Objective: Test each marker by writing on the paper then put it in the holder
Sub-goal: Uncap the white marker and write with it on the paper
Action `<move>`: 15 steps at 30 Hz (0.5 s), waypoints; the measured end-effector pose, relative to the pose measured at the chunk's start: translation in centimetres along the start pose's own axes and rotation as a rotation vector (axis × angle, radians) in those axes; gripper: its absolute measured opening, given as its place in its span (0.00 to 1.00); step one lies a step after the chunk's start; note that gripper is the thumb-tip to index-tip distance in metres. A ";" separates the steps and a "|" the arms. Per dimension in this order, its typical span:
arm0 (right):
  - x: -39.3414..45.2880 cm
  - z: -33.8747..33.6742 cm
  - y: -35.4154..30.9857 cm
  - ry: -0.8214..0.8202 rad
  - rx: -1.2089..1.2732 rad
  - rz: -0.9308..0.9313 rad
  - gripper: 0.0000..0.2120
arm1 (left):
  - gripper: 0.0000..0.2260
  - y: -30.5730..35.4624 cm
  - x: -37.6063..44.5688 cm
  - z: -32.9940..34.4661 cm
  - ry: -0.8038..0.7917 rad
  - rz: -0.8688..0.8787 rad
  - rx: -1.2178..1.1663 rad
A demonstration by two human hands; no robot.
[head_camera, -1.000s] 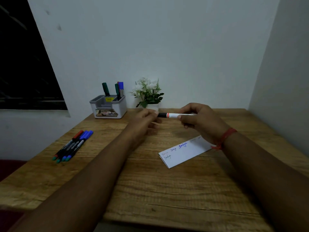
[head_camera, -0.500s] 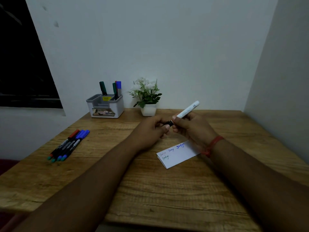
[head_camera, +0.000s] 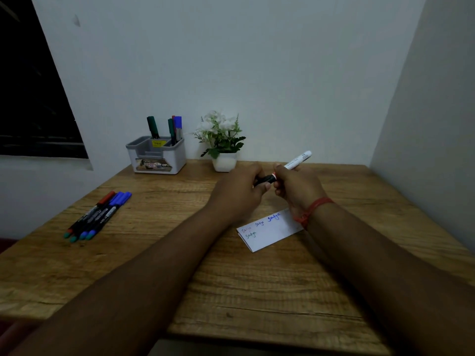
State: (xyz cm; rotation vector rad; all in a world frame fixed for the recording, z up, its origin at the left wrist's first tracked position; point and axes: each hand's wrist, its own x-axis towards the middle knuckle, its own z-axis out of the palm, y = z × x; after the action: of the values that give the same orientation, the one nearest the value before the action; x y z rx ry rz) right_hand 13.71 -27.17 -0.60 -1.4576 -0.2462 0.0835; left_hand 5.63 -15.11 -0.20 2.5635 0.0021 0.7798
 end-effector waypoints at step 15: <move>1.4 -3.5 -1.6 0.162 0.215 0.133 0.12 | 0.04 -0.6 -1.3 -0.9 0.126 0.062 0.143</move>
State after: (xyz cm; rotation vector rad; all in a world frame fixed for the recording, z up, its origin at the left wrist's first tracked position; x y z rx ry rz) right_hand 15.65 -30.44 0.78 -1.2577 -0.0064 0.0960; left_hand 4.10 -14.34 -0.45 2.6542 0.0185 0.9967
